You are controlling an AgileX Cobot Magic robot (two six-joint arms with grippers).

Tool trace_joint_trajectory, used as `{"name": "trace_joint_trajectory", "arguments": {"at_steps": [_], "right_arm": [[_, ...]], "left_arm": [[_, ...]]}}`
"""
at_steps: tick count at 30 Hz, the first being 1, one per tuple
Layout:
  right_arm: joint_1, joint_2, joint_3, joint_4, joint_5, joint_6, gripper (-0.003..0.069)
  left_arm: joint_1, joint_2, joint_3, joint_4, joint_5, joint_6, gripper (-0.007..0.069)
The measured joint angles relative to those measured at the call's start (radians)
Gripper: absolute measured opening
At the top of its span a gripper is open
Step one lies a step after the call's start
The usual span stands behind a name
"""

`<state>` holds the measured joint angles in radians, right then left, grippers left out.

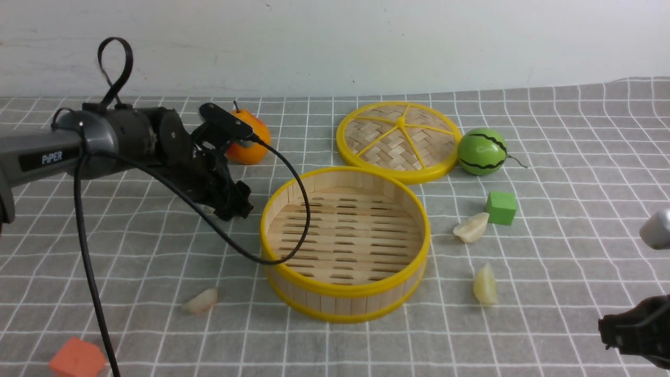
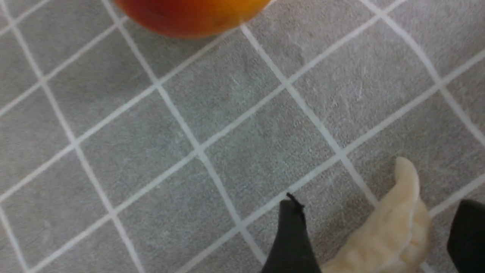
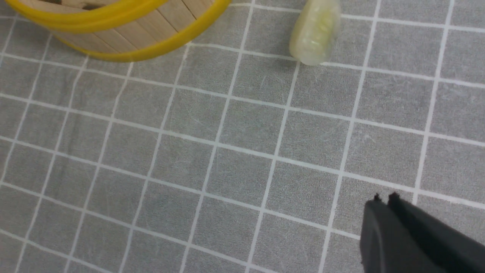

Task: Put the dumplings into the steamer on the table with the grey tablecloth.
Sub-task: 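Reach for and grasp a dumpling on the table with the left gripper, then place the dumpling into the bamboo steamer basket with the left gripper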

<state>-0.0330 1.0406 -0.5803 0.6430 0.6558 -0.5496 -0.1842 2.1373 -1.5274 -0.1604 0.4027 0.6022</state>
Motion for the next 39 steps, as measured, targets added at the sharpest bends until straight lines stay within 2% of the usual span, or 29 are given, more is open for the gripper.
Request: {"name": "trace_joint_trajectory", "arguments": {"at_steps": [1,2,3,4,6,12,14,15,16,21,23,28,33,35,39], "right_arm": [[0.000,0.000,0.000,0.005,0.000,-0.004,0.0015],[0.000,0.000,0.000,0.006,0.000,-0.004,0.0016],[0.000,0.000,0.000,0.008,0.001,-0.006,0.0018],[0.000,0.000,0.000,0.008,0.001,-0.006,0.0019],[0.000,0.000,0.000,0.008,0.001,-0.006,0.0020],[0.000,0.000,0.000,0.008,0.001,-0.007,0.0025],[0.000,0.000,0.000,0.010,0.000,-0.007,0.0027],[0.000,0.000,0.000,0.012,0.000,-0.007,0.0029],[0.000,0.000,0.000,0.012,0.000,-0.007,0.0029],[0.000,0.000,0.000,0.019,-0.001,-0.007,0.0031],[0.000,0.000,0.000,0.024,-0.001,-0.007,0.0031],[0.000,0.003,0.000,0.037,-0.001,-0.007,0.0031],[0.000,0.004,0.000,0.052,0.001,-0.010,0.0033],[0.000,0.004,0.000,0.052,0.005,-0.010,0.0033],[0.000,0.004,0.000,0.054,0.008,-0.026,0.0033]], "left_arm": [[0.000,0.008,-0.004,-0.008,0.004,0.006,0.0451],[0.000,0.008,-0.004,-0.008,0.004,0.006,0.0451],[0.000,0.010,-0.007,-0.010,0.024,0.006,0.0360],[0.000,0.010,-0.008,-0.013,0.030,0.003,0.0321],[-0.002,0.004,-0.008,-0.012,0.050,-0.030,0.0172],[-0.001,-0.114,-0.001,-0.024,0.137,-0.170,0.0181],[-0.001,-0.197,-0.001,-0.090,0.149,-0.223,0.0181],[-0.001,-0.259,-0.002,-0.184,0.161,-0.248,0.0181],[-0.001,-0.259,-0.002,-0.184,0.161,-0.248,0.0181],[-0.003,-0.292,0.001,-0.561,0.248,-0.236,0.0181],[-0.020,-0.242,0.008,-0.630,0.252,-0.212,0.0181],[-0.085,-0.107,0.013,-0.643,0.173,-0.112,0.0182],[-0.144,-0.042,0.013,-0.625,0.093,-0.021,0.0304],[-0.157,-0.043,0.011,-0.622,0.092,-0.012,0.0416],[-0.159,-0.090,0.000,-0.587,0.147,-0.040,0.0537]]}}
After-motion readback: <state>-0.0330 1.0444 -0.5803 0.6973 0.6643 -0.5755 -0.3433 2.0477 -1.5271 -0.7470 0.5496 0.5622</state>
